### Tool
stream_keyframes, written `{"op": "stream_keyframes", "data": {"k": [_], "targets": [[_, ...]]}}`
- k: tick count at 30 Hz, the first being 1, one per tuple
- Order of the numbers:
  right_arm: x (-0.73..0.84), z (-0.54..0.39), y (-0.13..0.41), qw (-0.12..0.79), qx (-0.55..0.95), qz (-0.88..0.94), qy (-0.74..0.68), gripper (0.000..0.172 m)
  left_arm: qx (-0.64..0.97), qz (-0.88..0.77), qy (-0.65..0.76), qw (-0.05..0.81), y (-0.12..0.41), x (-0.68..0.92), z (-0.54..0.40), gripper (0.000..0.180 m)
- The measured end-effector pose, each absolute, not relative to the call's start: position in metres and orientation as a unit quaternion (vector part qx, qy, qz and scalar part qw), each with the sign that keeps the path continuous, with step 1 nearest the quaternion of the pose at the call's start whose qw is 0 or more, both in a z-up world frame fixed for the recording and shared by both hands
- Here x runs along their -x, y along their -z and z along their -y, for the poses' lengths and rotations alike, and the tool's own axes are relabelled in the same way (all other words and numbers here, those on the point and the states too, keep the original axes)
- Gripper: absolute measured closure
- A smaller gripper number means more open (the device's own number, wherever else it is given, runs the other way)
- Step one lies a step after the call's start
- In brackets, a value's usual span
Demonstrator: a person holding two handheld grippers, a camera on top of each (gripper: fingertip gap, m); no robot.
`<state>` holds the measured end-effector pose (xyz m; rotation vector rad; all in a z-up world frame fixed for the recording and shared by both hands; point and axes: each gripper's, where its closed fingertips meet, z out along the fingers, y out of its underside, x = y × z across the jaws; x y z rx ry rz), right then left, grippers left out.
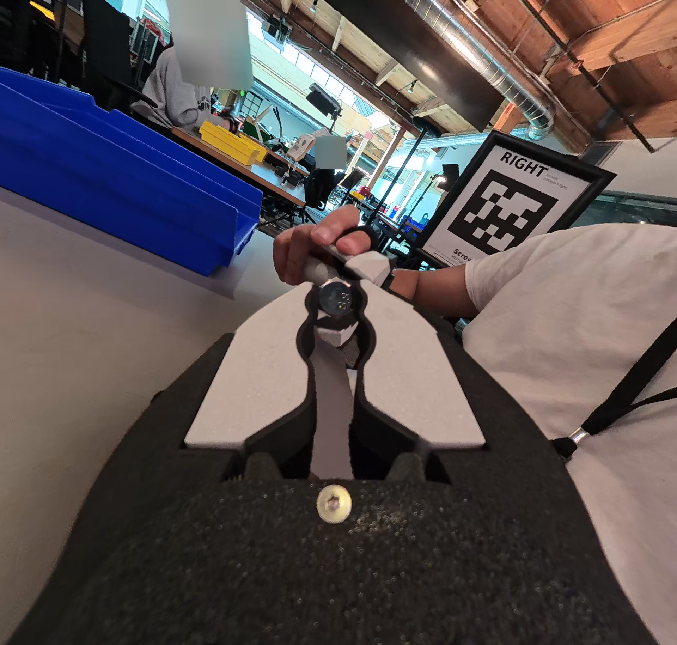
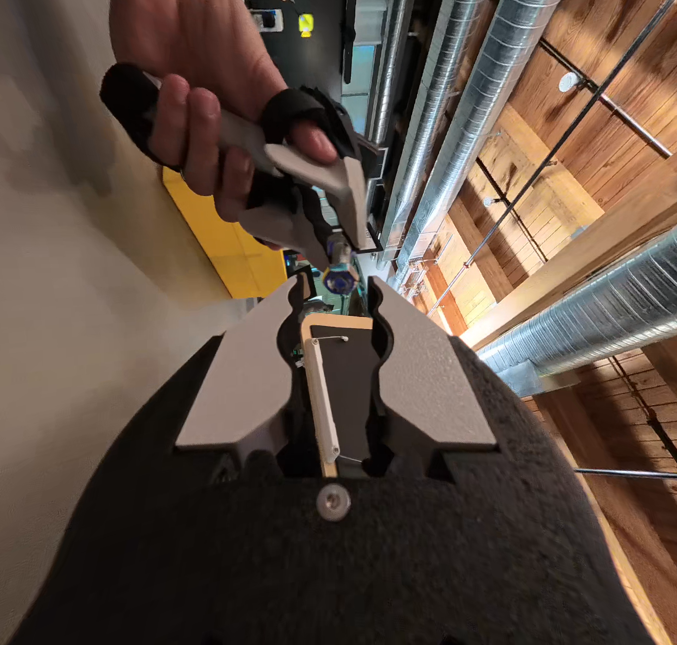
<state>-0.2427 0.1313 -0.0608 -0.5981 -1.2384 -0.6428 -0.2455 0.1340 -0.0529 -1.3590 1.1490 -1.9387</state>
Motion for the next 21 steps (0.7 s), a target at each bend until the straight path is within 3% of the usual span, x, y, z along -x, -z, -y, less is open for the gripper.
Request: {"op": "stream_keyframes", "data": {"k": [2,4,8,11,14,19,21], "targets": [[0.246,-0.131,0.064,0.717,0.259,0.569,0.307,0.138,0.497,-0.419,0.718,0.248,0.051,0.245,-0.132,0.163],[0.246,-0.130,0.061,0.723,0.259,0.563,0.305,0.152,0.500,-0.424,0.715,0.245,0.053,0.244,-0.131,0.163],[0.246,-0.134,0.056,0.738,0.344,0.541,0.210,0.153,0.495,-0.420,0.717,0.253,0.050,0.245,-0.134,0.163],[0.248,-0.137,0.056,0.727,0.470,0.500,0.014,0.152,0.490,-0.429,0.708,0.274,0.049,0.247,-0.135,0.163],[0.250,-0.139,0.055,0.659,0.581,0.408,-0.249,0.153,0.481,-0.439,0.695,0.306,0.047,0.249,-0.137,0.163],[0.248,-0.140,0.051,0.462,0.621,0.175,-0.609,0.153,0.474,-0.450,0.677,0.338,0.046,0.248,-0.138,0.163],[0.246,-0.140,0.051,0.435,0.614,0.134,-0.645,0.153,0.475,-0.456,0.668,0.347,0.047,0.246,-0.138,0.163]]}}
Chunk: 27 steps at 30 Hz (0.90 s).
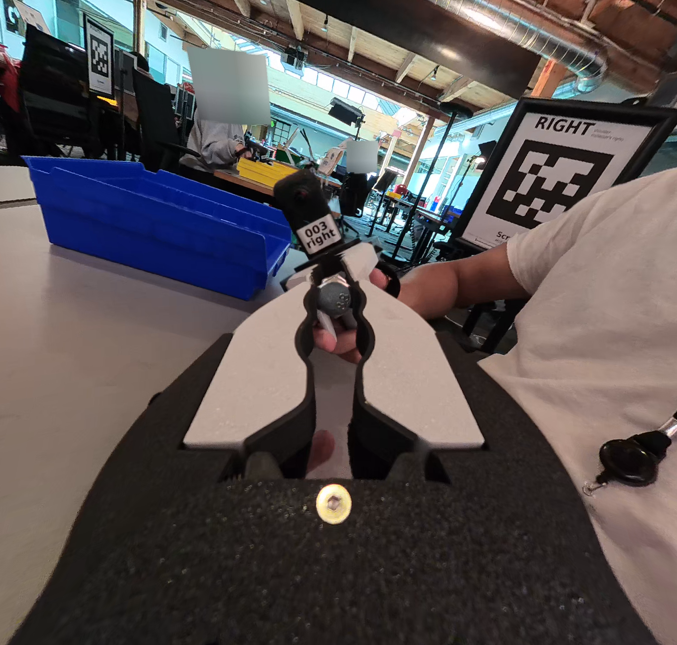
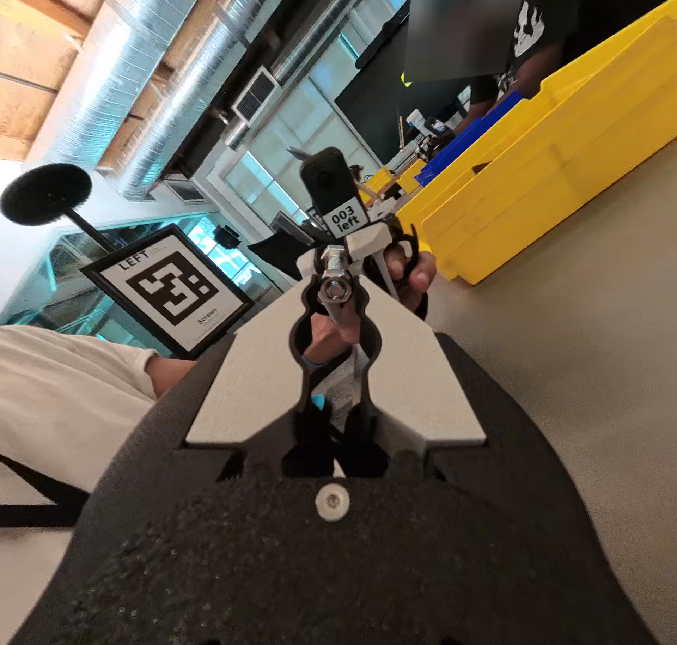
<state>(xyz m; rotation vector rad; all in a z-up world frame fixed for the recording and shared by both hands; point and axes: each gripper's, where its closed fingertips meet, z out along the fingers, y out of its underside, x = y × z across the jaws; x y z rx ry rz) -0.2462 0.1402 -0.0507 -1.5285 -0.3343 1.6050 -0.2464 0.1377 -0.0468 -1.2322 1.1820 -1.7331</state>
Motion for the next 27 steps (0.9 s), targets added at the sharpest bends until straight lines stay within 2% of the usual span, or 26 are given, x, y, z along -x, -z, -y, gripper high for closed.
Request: {"op": "stream_keyframes", "data": {"k": [2,4,6,8,10,15,21,22,25,27], "targets": [[0.244,-0.135,0.048,0.476,0.614,0.168,-0.607,0.147,0.473,-0.461,0.665,0.349,0.046,0.245,-0.135,0.163],[0.242,-0.126,0.044,0.539,0.608,0.243,-0.529,0.128,0.478,-0.459,0.660,0.354,0.046,0.245,-0.135,0.163],[0.240,-0.123,0.052,0.599,0.609,0.338,-0.394,0.116,0.477,-0.458,0.657,0.362,0.045,0.246,-0.136,0.163],[0.230,-0.130,0.060,0.659,0.592,0.412,-0.213,0.114,0.481,-0.453,0.663,0.353,0.046,0.246,-0.138,0.163],[0.220,-0.132,0.054,0.712,0.532,0.455,-0.057,0.121,0.488,-0.453,0.664,0.341,0.049,0.245,-0.139,0.163],[0.221,-0.127,0.065,0.694,0.366,0.577,0.225,0.120,0.489,-0.443,0.691,0.295,0.050,0.244,-0.133,0.163],[0.238,-0.128,0.069,0.691,0.332,0.589,0.256,0.124,0.488,-0.447,0.698,0.274,0.052,0.241,-0.127,0.163],[0.239,-0.129,0.067,0.695,0.333,0.584,0.255,0.127,0.488,-0.447,0.699,0.273,0.053,0.240,-0.126,0.163],[0.240,-0.128,0.057,0.714,0.322,0.565,0.260,0.153,0.483,-0.438,0.708,0.270,0.049,0.239,-0.126,0.163],[0.238,-0.129,0.053,0.721,0.351,0.553,0.225,0.153,0.478,-0.432,0.715,0.272,0.046,0.239,-0.126,0.163]]}}
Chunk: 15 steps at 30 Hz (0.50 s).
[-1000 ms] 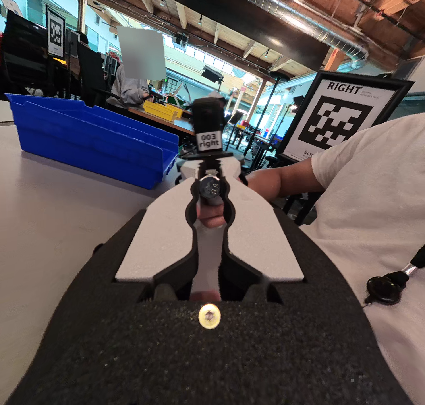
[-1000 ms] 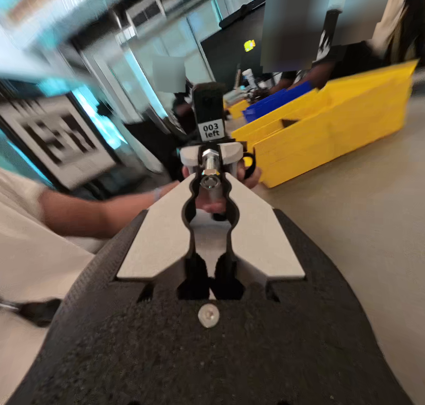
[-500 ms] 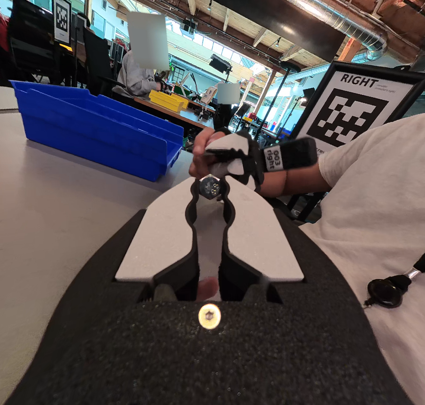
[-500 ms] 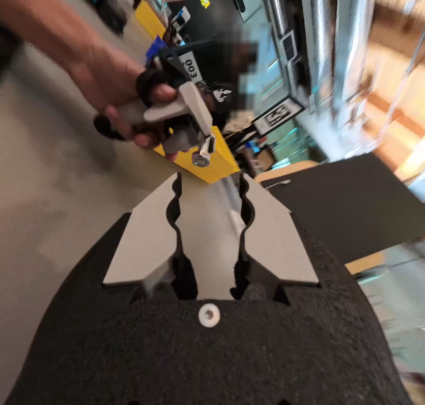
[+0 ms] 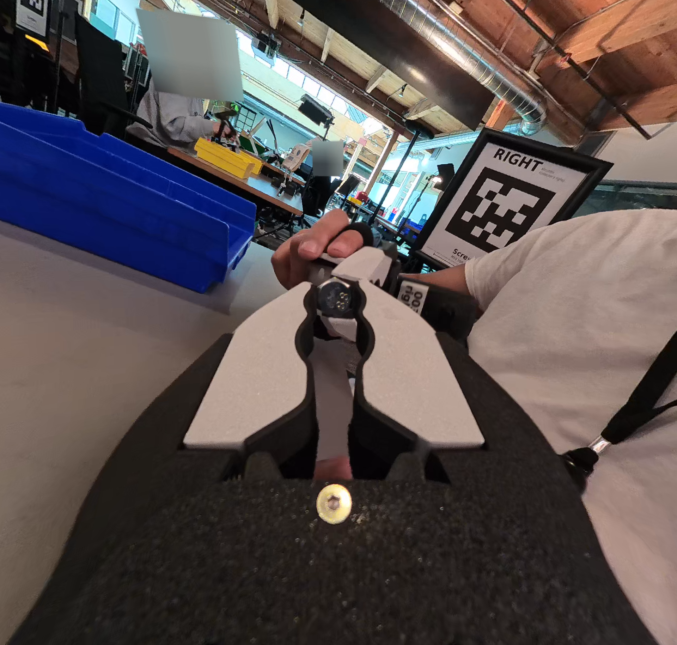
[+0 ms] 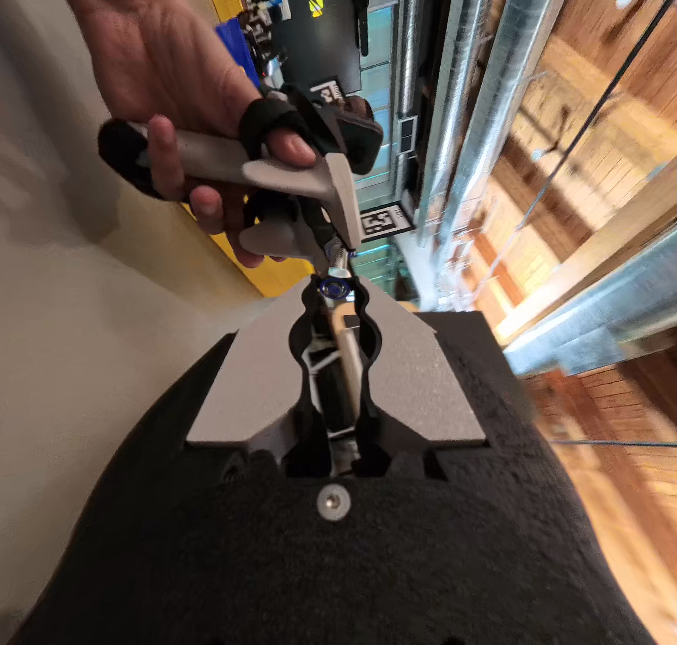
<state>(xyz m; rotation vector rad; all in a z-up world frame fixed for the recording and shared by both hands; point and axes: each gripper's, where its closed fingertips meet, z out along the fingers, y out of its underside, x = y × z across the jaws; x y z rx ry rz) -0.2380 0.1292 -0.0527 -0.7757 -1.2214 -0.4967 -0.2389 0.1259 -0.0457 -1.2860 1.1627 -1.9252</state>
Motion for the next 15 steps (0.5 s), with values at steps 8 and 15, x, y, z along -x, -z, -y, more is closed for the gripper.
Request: {"op": "stream_keyframes", "data": {"k": [8,15], "targets": [[0.2440,-0.1335,0.0500,0.628,0.604,0.390,-0.297,0.153,0.470,-0.435,0.710,0.292,0.0420,0.2443,-0.1300,0.163],[0.2470,-0.1360,0.0511,0.409,0.642,0.110,-0.639,0.153,0.472,-0.446,0.694,0.310,0.0439,0.2464,-0.1341,0.163]]}}
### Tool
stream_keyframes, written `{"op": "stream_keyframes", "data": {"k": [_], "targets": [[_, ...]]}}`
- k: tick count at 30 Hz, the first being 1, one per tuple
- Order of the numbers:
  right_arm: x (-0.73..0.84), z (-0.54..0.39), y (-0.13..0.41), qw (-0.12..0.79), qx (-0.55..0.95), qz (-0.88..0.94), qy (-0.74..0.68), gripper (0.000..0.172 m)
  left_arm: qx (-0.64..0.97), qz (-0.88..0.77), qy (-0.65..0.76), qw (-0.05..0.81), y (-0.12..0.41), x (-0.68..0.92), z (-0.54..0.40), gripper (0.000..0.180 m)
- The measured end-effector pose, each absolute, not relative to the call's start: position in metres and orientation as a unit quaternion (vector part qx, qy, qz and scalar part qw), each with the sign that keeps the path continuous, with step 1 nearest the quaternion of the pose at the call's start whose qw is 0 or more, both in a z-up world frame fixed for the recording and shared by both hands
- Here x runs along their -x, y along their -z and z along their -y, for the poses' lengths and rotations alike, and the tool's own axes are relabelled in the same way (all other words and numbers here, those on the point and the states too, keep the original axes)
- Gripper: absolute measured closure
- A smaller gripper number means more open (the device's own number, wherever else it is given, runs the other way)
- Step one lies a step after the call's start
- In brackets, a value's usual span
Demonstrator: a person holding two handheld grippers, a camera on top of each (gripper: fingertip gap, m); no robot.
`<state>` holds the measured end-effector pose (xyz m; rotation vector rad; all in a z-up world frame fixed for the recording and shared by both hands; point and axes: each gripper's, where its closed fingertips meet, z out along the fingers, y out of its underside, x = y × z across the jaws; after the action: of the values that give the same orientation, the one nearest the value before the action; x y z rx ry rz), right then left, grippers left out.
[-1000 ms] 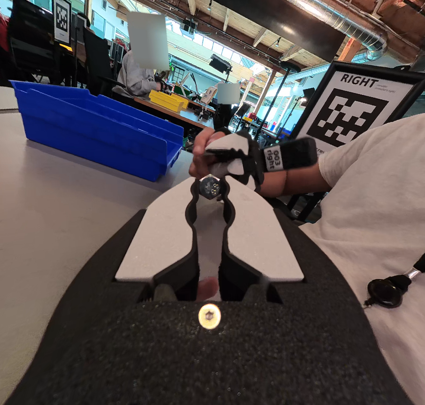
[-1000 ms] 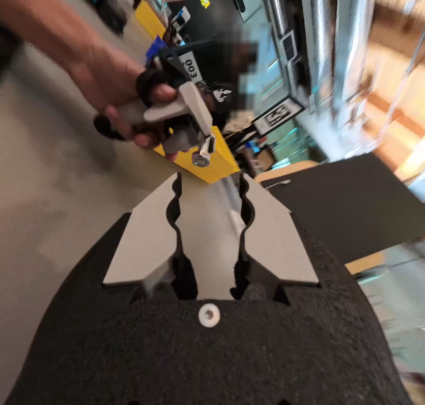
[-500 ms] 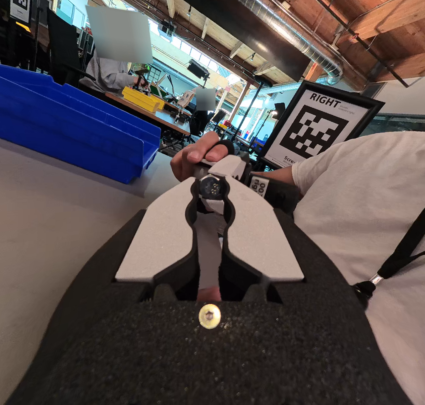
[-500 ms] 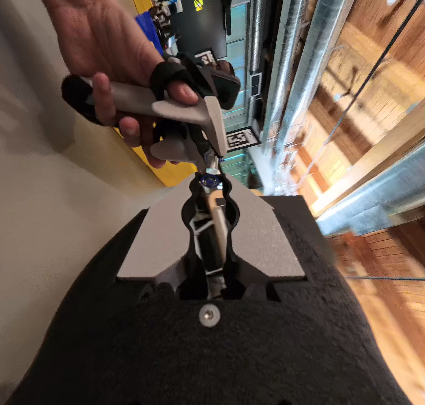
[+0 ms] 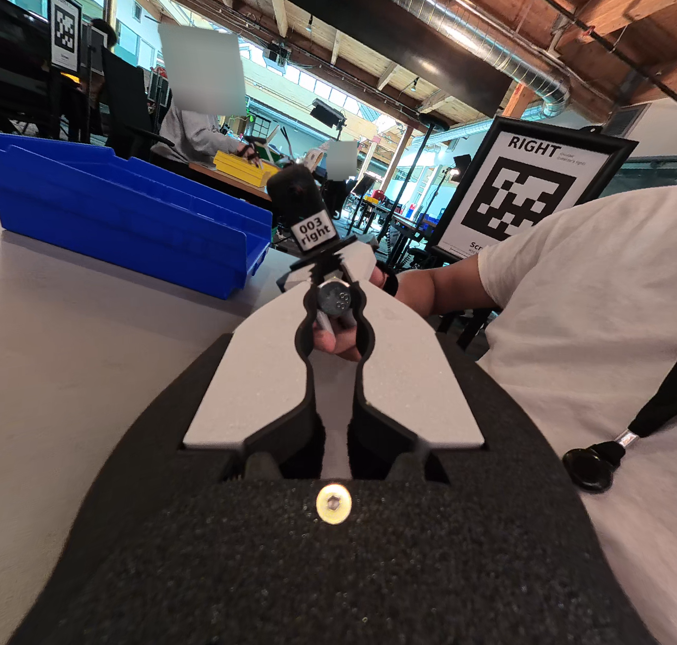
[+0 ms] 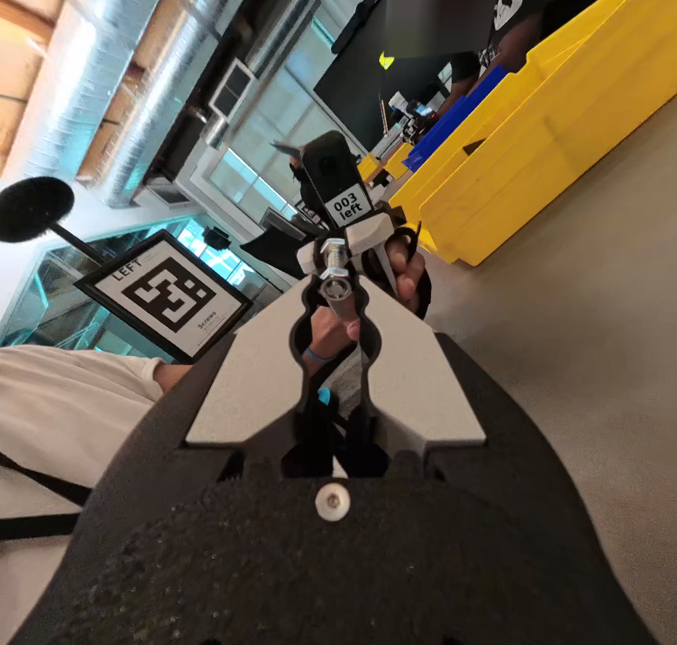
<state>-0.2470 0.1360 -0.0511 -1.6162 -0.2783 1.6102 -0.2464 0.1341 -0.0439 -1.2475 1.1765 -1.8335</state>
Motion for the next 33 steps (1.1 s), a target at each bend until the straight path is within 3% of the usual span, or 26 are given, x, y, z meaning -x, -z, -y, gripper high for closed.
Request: {"op": "stream_keyframes", "data": {"k": [1,3,5,9,13,17,19,23,26,30,33], "targets": [[0.248,-0.135,0.053,0.420,0.646,0.120,-0.626,0.150,0.472,-0.441,0.699,0.308,0.043,0.246,-0.134,0.163],[0.251,-0.133,0.063,0.455,0.676,0.181,-0.550,0.124,0.473,-0.433,0.704,0.305,0.042,0.247,-0.136,0.163],[0.250,-0.131,0.066,0.514,0.678,0.258,-0.458,0.112,0.475,-0.426,0.704,0.312,0.040,0.250,-0.139,0.163],[0.243,-0.129,0.075,0.625,0.627,0.441,-0.148,0.109,0.479,-0.405,0.716,0.305,0.038,0.254,-0.146,0.163],[0.239,-0.127,0.063,0.689,0.460,0.533,0.170,0.112,0.494,-0.404,0.719,0.275,0.044,0.250,-0.145,0.163],[0.244,-0.132,0.067,0.676,0.398,0.558,0.270,0.113,0.489,-0.400,0.733,0.254,0.042,0.248,-0.139,0.163],[0.245,-0.137,0.063,0.676,0.365,0.556,0.316,0.121,0.489,-0.403,0.735,0.243,0.044,0.247,-0.136,0.163],[0.247,-0.137,0.051,0.695,0.354,0.540,0.317,0.154,0.489,-0.412,0.734,0.231,0.046,0.245,-0.131,0.163],[0.245,-0.137,0.049,0.700,0.372,0.538,0.287,0.155,0.486,-0.417,0.732,0.232,0.046,0.244,-0.129,0.163],[0.247,-0.136,0.048,0.694,0.523,0.495,0.014,0.154,0.478,-0.425,0.729,0.244,0.043,0.245,-0.128,0.163],[0.250,-0.137,0.046,0.628,0.621,0.387,-0.265,0.155,0.474,-0.428,0.723,0.264,0.041,0.247,-0.129,0.163]]}}
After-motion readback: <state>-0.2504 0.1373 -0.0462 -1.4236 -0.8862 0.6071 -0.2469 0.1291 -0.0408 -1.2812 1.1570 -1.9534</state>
